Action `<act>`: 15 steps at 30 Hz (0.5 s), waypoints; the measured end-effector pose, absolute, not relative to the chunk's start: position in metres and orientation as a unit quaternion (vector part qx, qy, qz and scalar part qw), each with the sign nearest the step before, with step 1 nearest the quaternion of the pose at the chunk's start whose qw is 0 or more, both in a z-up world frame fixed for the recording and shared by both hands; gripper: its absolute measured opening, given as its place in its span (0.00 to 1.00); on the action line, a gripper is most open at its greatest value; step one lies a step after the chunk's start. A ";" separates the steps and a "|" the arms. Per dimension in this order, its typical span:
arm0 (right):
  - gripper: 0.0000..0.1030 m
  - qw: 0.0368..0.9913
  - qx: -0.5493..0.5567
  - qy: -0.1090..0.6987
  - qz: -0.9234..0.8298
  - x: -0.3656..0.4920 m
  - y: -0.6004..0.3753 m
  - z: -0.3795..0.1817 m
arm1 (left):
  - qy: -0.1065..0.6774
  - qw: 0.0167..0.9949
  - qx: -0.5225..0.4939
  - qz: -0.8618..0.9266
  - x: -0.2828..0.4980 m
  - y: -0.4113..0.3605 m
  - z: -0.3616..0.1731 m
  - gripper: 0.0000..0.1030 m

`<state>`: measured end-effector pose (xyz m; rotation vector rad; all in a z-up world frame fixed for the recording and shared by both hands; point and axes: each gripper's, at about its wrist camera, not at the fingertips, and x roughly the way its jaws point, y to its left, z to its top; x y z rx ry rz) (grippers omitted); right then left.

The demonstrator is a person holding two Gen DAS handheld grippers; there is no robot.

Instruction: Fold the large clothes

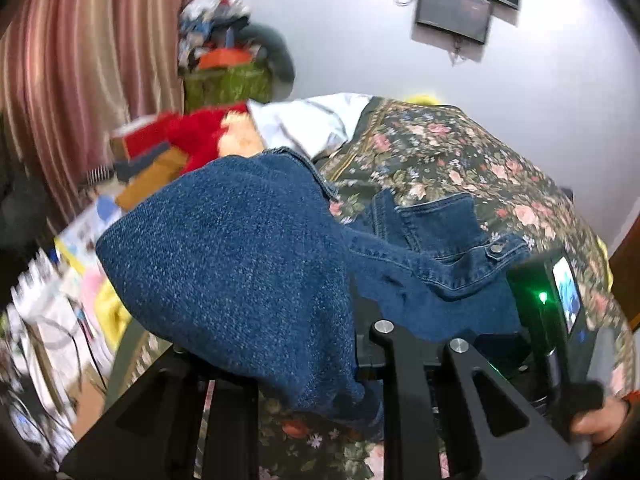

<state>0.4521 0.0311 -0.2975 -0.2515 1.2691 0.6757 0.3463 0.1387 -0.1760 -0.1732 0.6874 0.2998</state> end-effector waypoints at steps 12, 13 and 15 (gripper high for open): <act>1.00 0.810 0.001 0.529 0.253 0.456 -0.135 -0.203 | 0.274 0.958 0.020 0.080 0.385 0.035 -0.123 0.15; 1.00 0.820 0.007 0.521 0.237 0.455 -0.153 -0.195 | 0.268 0.960 0.028 0.073 0.385 0.026 -0.120 0.14; 1.00 0.836 0.012 0.508 0.206 0.450 -0.190 -0.184 | 0.252 0.965 0.054 0.048 0.387 -0.005 -0.113 0.13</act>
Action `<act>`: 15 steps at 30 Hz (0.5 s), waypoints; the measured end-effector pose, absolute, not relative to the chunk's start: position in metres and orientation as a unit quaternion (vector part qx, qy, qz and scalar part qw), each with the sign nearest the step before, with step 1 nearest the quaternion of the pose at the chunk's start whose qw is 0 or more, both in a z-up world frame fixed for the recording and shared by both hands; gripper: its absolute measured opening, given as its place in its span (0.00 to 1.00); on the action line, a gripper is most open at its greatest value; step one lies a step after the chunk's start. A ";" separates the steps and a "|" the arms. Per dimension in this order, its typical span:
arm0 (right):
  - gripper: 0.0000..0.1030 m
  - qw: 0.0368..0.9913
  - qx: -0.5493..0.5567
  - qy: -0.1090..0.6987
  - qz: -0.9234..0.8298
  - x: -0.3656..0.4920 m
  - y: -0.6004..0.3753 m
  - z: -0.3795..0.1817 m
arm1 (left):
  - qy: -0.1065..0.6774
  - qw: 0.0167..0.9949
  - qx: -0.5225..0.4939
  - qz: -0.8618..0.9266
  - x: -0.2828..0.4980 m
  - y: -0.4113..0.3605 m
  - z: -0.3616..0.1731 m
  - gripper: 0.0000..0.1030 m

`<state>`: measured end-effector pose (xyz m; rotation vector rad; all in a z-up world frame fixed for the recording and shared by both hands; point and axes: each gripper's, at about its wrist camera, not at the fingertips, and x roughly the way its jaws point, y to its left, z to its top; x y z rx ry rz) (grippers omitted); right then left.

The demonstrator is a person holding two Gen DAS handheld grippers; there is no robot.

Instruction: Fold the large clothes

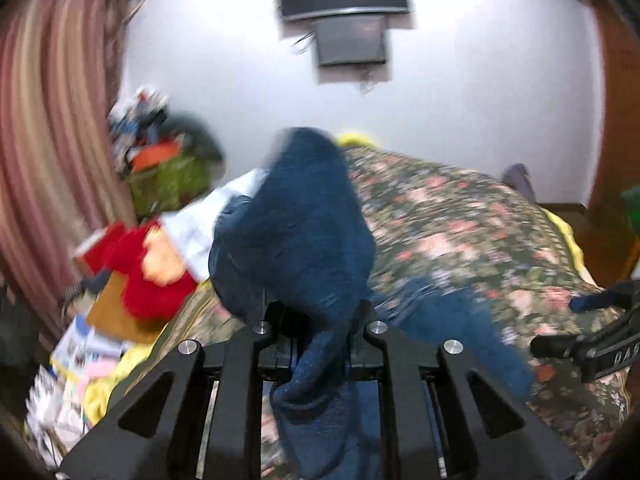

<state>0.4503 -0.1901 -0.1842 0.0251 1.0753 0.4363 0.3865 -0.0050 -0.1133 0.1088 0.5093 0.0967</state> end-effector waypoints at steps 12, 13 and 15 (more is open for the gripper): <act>1.00 0.856 0.075 0.496 0.129 0.408 -0.311 -0.171 | 0.363 0.905 0.191 -0.113 0.374 -0.142 -0.206 0.15; 1.00 0.855 0.076 0.496 0.128 0.404 -0.314 -0.171 | 0.366 0.902 0.200 -0.113 0.369 -0.144 -0.212 0.16; 1.00 0.855 0.076 0.496 0.131 0.397 -0.316 -0.168 | 0.375 0.896 0.210 -0.114 0.361 -0.143 -0.216 0.23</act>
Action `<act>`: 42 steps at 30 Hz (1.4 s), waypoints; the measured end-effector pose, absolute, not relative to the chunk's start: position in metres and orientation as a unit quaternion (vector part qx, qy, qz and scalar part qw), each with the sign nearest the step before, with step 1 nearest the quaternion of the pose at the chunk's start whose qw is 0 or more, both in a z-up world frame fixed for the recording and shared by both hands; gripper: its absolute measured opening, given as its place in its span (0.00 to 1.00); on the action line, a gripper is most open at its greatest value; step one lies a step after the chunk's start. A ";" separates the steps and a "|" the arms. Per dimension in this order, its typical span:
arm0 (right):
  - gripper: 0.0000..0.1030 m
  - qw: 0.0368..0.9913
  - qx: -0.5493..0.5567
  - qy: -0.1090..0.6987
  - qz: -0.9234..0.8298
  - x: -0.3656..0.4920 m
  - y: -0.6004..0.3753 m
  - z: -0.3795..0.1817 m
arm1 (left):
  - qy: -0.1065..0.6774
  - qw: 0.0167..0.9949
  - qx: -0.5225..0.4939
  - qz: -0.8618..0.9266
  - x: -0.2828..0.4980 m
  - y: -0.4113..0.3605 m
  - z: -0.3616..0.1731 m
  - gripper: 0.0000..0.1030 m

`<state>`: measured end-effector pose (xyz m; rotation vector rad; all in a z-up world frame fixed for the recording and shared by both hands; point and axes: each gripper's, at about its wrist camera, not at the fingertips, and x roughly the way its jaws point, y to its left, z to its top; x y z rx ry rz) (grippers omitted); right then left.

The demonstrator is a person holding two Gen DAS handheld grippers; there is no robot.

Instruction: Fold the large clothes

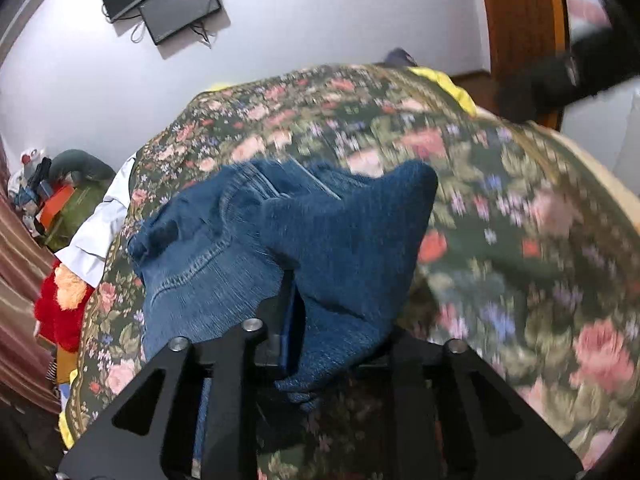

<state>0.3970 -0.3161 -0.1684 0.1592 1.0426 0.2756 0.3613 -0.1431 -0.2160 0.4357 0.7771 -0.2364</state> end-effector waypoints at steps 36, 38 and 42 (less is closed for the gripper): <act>1.00 0.787 0.010 0.580 0.210 0.429 -0.222 -0.242 | 0.490 0.870 -0.012 -0.057 0.350 0.047 -0.233 0.95; 1.00 0.792 -0.002 0.575 0.205 0.424 -0.223 -0.234 | 0.485 0.873 0.017 -0.048 0.344 0.048 -0.225 0.95; 1.00 0.801 -0.015 0.561 0.208 0.422 -0.224 -0.208 | 0.469 0.882 0.032 -0.036 0.351 0.066 -0.205 0.95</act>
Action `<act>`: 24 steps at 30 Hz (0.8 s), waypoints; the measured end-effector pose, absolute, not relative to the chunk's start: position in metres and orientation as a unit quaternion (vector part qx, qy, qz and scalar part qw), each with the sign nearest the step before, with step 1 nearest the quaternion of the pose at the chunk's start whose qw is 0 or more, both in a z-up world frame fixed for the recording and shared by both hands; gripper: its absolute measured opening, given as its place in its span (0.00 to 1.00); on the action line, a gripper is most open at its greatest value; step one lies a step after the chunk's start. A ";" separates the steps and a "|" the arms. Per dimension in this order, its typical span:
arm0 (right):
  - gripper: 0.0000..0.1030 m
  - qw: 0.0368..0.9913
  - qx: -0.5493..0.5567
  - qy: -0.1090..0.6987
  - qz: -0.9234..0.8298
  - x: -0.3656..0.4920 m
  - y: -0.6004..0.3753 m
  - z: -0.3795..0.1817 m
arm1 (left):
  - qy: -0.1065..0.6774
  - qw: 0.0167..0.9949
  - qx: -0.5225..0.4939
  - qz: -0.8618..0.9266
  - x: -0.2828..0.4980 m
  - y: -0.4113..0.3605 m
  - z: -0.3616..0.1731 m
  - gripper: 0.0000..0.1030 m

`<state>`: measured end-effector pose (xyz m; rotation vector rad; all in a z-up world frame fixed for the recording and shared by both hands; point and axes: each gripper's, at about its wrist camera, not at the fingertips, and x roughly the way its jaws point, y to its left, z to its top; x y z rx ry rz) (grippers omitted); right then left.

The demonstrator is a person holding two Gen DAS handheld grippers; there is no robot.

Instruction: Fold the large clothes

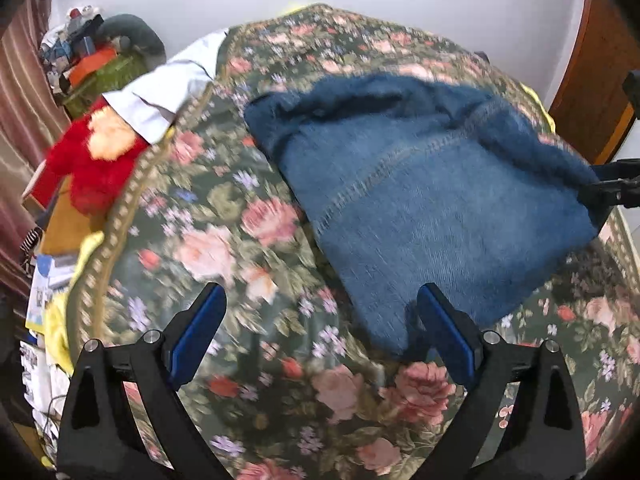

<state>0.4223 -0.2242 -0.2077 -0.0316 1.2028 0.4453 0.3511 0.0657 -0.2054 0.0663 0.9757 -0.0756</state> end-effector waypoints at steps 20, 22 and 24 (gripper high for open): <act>1.00 0.797 0.004 0.558 0.230 0.550 -0.153 -0.212 | 0.489 0.872 -0.024 0.015 0.540 0.082 -0.233 0.95; 1.00 0.790 0.009 0.573 0.217 0.565 -0.159 -0.233 | 0.504 0.863 -0.038 0.019 0.554 0.084 -0.247 0.95; 1.00 0.781 0.019 0.585 0.218 0.575 -0.169 -0.250 | 0.517 0.854 -0.050 0.011 0.562 0.083 -0.258 0.95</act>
